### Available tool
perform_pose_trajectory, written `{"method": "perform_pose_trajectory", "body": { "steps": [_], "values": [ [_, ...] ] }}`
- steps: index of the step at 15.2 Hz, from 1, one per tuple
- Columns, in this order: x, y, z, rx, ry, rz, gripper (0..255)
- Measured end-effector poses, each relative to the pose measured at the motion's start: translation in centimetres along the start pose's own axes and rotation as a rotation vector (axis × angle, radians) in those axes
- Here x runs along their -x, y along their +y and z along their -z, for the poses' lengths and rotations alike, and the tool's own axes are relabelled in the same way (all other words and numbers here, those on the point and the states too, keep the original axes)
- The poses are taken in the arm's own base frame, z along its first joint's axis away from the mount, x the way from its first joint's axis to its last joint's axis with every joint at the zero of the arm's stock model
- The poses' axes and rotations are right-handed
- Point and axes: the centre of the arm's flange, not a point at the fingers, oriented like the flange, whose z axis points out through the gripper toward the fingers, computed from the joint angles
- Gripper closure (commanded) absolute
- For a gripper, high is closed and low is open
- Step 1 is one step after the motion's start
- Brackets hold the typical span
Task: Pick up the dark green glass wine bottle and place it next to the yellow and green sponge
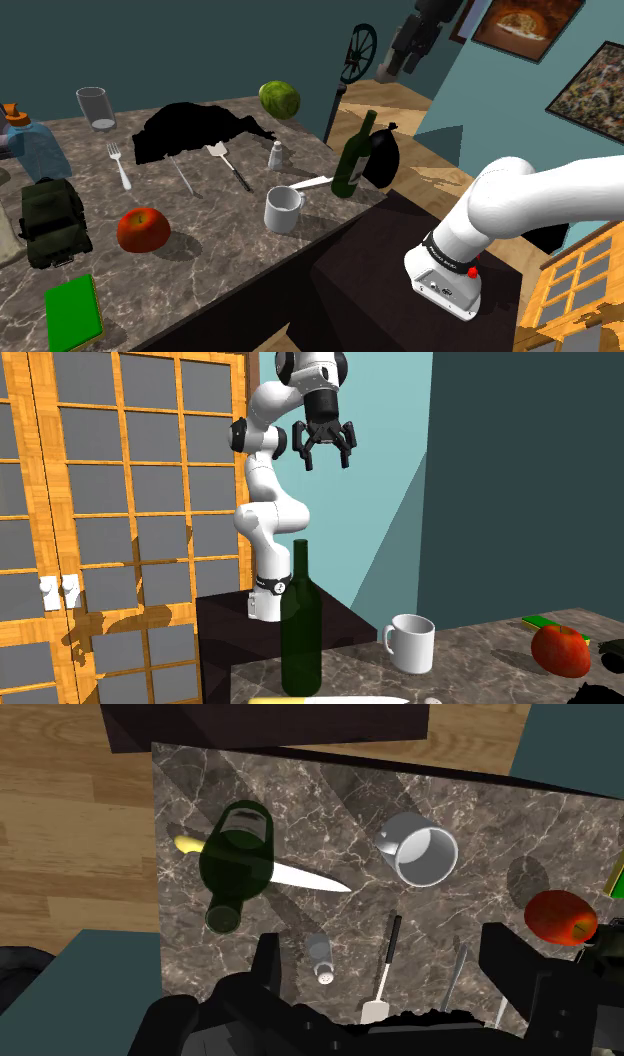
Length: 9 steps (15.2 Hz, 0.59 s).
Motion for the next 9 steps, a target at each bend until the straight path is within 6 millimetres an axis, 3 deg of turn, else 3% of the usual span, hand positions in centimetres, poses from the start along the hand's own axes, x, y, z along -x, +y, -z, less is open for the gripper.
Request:
{"method": "perform_pose_trajectory", "body": {
  "steps": [4,9],
  "values": [
    [-0.7,1.6,-2.2,0.012,-0.001,-0.005,0],
    [-2.3,4.6,-7.2,0.041,-0.003,-0.017,0]
  ]
}}
